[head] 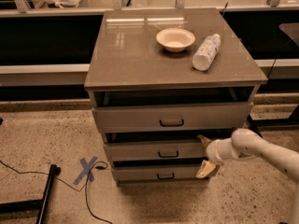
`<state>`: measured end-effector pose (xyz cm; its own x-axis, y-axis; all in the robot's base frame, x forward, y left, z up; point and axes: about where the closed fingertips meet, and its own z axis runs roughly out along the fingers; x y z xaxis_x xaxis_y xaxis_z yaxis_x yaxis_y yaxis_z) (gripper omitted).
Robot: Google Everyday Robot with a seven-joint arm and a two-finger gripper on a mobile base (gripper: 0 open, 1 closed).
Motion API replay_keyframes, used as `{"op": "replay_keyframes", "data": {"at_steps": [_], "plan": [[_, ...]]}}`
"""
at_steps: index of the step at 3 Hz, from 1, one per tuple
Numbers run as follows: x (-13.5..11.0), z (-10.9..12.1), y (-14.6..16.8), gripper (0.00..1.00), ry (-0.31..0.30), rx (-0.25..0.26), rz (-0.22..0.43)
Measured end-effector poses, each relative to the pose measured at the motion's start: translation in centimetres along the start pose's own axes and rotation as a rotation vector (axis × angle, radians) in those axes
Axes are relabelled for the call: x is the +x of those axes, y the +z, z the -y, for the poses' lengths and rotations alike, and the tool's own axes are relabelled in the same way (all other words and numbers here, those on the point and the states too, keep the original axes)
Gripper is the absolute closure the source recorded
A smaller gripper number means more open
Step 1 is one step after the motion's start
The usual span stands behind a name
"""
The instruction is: Open middle drawer
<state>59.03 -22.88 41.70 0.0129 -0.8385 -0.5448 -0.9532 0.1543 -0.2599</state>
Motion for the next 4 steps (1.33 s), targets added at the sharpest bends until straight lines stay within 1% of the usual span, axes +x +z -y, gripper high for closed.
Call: {"op": "replay_keyframes", "data": {"at_steps": [1,2,3,4], "plan": [[0.43,-0.29,1.04,0.21,0.001,-0.036,-0.004],[0.48,-0.54,1.54,0.29,0.000,-0.057,-0.007],[0.35,-0.48,1.34,0.28,0.000,-0.057,-0.007],[0.25,-0.43,1.20,0.21,0.000,-0.057,-0.007]]}}
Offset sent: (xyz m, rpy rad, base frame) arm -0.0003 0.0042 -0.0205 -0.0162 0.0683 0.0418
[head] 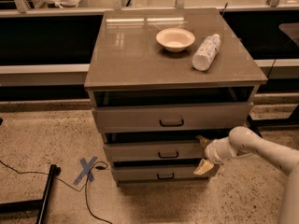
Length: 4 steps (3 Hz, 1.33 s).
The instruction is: Open middle drawer
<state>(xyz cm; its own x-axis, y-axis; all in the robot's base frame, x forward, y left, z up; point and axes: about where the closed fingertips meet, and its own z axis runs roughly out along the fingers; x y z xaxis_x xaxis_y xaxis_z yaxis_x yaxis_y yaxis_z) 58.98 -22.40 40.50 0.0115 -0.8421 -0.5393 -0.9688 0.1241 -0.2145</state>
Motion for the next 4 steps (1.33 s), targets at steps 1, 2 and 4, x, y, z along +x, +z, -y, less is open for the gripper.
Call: {"op": "replay_keyframes", "data": {"at_steps": [1,2,4], "plan": [[-0.06,0.02,-0.10,0.18,0.000,0.000,0.000],[-0.07,0.02,-0.10,0.00,0.000,0.000,0.000],[-0.58,0.33,-0.09,0.00,-0.026,-0.022,-0.039]]}}
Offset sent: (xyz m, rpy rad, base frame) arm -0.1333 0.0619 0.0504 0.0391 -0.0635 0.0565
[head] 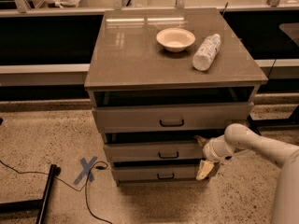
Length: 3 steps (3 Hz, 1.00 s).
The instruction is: Open middle drawer
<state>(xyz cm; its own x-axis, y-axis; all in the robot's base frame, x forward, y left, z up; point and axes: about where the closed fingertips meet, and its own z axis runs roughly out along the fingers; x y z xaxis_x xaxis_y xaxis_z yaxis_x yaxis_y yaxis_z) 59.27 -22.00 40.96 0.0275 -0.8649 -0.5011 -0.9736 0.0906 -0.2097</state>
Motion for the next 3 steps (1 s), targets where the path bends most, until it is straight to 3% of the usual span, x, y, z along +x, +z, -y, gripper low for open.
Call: {"op": "replay_keyframes", "data": {"at_steps": [1,2,3], "plan": [[-0.68,0.40,-0.36,0.00,-0.040,-0.031,-0.057],[-0.86,0.42,-0.33,0.08,-0.059,-0.056,-0.086],[-0.95,0.02,-0.27,0.34,-0.073,-0.087,-0.101]]}}
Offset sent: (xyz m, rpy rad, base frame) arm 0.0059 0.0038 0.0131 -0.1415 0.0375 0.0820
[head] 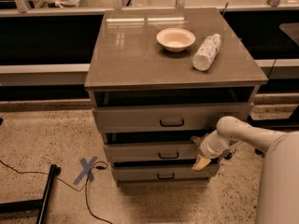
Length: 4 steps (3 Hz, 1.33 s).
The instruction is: Open middle drawer
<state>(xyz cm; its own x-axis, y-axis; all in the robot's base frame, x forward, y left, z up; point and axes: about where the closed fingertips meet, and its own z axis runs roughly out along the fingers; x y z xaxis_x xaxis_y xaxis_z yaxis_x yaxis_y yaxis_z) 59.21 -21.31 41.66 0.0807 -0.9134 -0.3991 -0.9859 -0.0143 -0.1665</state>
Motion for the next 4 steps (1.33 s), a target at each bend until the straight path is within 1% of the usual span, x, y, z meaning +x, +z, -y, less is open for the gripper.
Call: {"op": "replay_keyframes", "data": {"at_steps": [1,2,3,4], "plan": [[0.0,-0.3,-0.6,0.57,-0.005,-0.015,0.009],[-0.5,-1.4,-1.7,0.58,-0.004,-0.019,0.047],[-0.5,-1.4,-1.7,0.38,-0.004,-0.019,0.047],[-0.6,-1.5,-1.5,0.15,-0.005,-0.024,0.049]]}}
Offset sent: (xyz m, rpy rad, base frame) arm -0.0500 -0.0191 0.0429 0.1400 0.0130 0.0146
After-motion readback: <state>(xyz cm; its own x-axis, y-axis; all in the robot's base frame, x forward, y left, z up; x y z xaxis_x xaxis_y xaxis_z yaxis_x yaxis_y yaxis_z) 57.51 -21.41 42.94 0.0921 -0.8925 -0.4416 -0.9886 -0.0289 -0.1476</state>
